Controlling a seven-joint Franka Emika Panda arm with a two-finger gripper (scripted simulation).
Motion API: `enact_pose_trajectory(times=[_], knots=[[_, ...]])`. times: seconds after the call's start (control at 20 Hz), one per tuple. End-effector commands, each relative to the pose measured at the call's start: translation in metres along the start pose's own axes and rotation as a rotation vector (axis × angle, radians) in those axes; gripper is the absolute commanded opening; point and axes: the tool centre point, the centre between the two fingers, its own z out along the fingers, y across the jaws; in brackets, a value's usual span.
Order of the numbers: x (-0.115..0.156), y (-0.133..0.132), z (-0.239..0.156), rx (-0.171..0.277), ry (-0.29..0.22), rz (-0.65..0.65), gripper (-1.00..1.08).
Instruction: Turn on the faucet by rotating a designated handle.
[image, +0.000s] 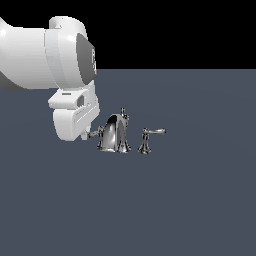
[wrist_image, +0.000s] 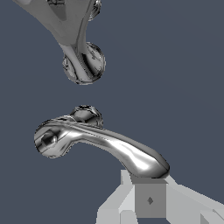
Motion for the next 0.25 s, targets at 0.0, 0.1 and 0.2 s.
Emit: enact_pose_trajectory(times=[0.0,0.1,0.2], knots=[[0.02,0.003,0.0,-0.003,0.004,0.018,-1.0],[0.027,0.007,0.0,-0.003,0.004,0.018,-1.0],[0.031,0.008,0.0,-0.004,0.004,0.019,-1.0]])
